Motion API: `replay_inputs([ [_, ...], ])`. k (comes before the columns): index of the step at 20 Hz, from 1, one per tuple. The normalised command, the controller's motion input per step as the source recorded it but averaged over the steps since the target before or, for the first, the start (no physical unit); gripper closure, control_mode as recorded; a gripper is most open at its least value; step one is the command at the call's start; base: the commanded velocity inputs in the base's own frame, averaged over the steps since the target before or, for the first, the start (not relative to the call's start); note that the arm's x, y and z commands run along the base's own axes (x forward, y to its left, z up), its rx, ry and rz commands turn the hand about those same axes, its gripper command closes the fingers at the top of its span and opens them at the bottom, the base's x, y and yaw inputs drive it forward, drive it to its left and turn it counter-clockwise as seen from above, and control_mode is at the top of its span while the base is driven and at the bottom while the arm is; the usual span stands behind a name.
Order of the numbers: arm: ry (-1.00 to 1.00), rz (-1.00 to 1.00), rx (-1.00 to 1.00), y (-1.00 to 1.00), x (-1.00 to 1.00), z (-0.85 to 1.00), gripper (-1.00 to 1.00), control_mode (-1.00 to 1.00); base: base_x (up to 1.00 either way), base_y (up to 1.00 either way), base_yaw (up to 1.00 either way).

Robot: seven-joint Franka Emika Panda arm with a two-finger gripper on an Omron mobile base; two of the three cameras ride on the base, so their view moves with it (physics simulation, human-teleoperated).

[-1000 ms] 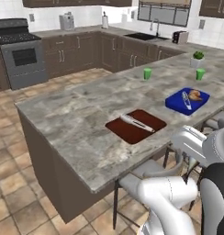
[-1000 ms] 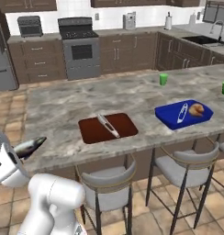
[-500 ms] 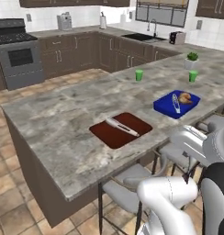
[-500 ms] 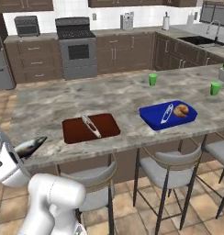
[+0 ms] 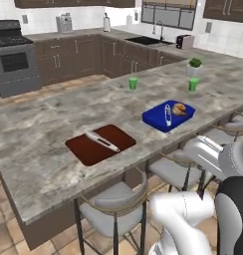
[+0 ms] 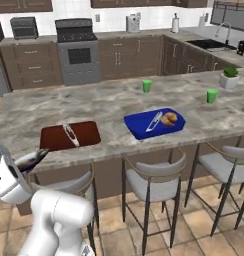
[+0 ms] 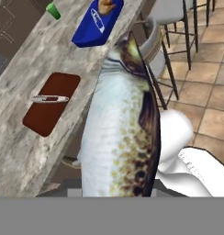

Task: Gather the onion and mushroom from the fridge and place them on a tray on the dining counter. Then gather the chicken drumstick and fish from the fridge and place them on the other tray.

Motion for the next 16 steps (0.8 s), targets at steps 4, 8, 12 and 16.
replay_inputs([
  [4,0.0,0.0,0.0,0.0,0.0,0.0,1.0,1.0,0.08,-1.0,0.03],
  [8,0.0,0.0,0.0,0.0,0.0,0.0,1.0,1.0,0.26,-1.0,0.15],
  [12,0.0,0.0,0.0,0.0,0.0,0.0,1.0,1.0,0.33,-0.96,0.18],
  [16,0.0,0.0,0.0,0.0,0.0,0.0,1.0,1.0,0.37,-0.79,0.24],
])
